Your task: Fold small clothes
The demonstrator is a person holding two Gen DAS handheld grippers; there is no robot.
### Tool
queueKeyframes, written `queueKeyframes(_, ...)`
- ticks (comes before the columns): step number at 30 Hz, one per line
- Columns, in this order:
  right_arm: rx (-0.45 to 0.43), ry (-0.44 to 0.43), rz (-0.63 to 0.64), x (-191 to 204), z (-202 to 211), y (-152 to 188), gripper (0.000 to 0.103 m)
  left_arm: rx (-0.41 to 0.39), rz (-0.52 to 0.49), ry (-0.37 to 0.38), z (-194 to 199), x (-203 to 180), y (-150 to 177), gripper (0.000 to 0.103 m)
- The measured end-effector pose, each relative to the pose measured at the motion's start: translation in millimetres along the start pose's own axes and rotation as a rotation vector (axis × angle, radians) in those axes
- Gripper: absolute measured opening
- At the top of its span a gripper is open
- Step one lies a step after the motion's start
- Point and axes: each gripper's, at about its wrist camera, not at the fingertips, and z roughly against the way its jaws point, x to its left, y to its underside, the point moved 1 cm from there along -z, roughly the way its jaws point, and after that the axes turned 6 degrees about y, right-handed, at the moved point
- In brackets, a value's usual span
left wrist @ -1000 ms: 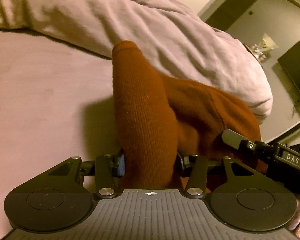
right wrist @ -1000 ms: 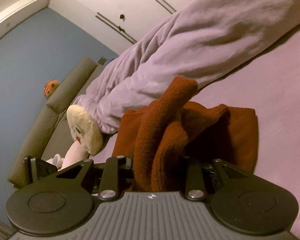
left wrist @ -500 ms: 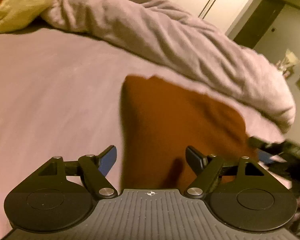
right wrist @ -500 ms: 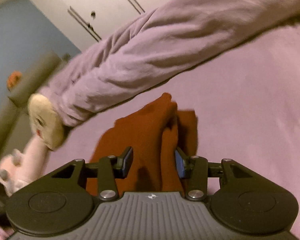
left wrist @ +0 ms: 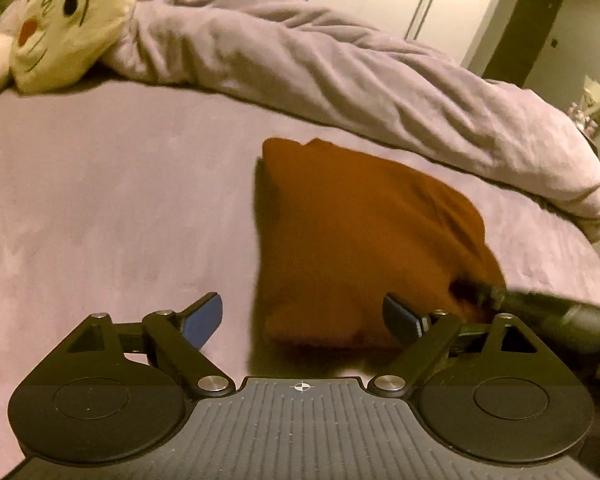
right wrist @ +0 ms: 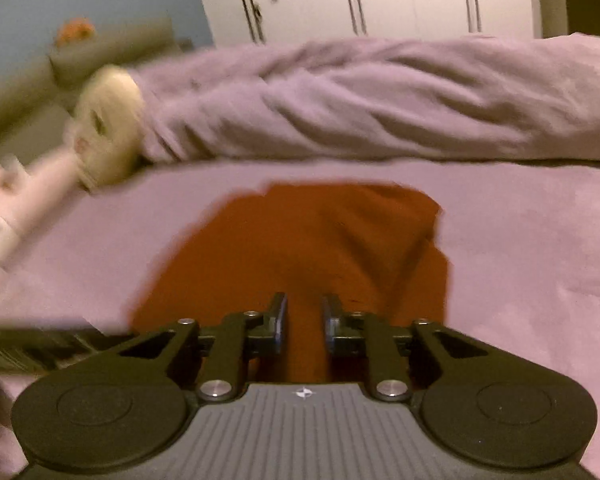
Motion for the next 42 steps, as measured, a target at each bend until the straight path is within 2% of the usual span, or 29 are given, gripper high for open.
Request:
queueKeyframes(1,0.007,0.030,0.046,-0.3,-6.5,9.0,0.000,0.006,-0.007,-0.004,-2.9,-0.7,-0.8,0.092)
queueKeyframes(3,-0.042,0.038,0.136,-2.9,-9.3,29.6,0.000,0.018,-0.013,-0.012,-12.0,-2.6,-0.9,0.092)
queueKeyframes(6,-0.044,0.040,0.179,1.0,-4.4,28.5,0.000,0.067,0.022,-0.027,-29.3,1.2,0.1,0.093)
queueKeyframes(9,-0.031,0.028,0.171,5.3,12.1,12.4,0.000,0.045,0.063,-0.006,-22.6,2.7,-7.6,0.092)
queueKeyframes(12,-0.080,0.053,0.157,7.1,17.9,-7.3,0.007,0.002,0.041,-0.014,-20.5,-4.6,-23.1,0.095)
queueKeyframes(14,-0.085,0.087,0.151,9.3,7.0,-23.3,0.014,0.004,0.023,-0.047,-31.2,-9.7,-34.3,0.095)
queueKeyframes(18,-0.076,0.118,0.154,11.0,-29.5,-52.0,0.014,0.027,-0.002,-0.119,-64.4,-14.6,-48.8,0.095)
queueKeyframes(20,-0.061,0.145,0.131,6.8,-48.4,-56.7,0.020,0.023,-0.009,-0.118,-78.1,-15.6,-47.8,0.097)
queueKeyframes(23,-0.052,0.187,0.219,4.2,-72.6,-39.0,0.027,0.017,-0.020,-0.116,-89.8,-13.9,-41.1,0.103)
queueKeyframes(26,-0.135,0.213,0.347,11.0,-73.1,-16.8,0.028,-0.006,-0.027,-0.102,-98.7,-12.0,-34.6,0.103)
queueKeyframes(28,-0.160,0.219,0.365,12.3,-73.7,-10.5,0.030,-0.014,-0.035,-0.095,-102.1,-10.3,-32.1,0.103)
queueKeyframes(30,-0.137,0.208,0.343,11.1,-74.8,-15.8,0.030,0.005,-0.031,-0.092,-100.2,-8.6,-35.9,0.103)
queueKeyframes(34,-0.081,0.197,0.309,17.1,-54.8,-31.7,0.032,0.030,-0.014,-0.113,-73.6,-9.0,-39.3,0.103)
queueKeyframes(36,-0.090,0.173,0.259,18.1,-30.3,-29.2,0.032,0.019,-0.002,-0.125,-56.4,-7.8,-31.5,0.103)
queueKeyframes(39,-0.139,0.125,0.200,19.2,8.9,-7.7,0.045,0.014,0.050,-0.116,-37.3,-3.4,-14.6,0.103)
queueKeyframes(42,-0.078,0.160,0.228,19.3,9.0,18.4,0.047,0.042,0.057,-0.102,-41.2,-2.7,-6.8,0.103)
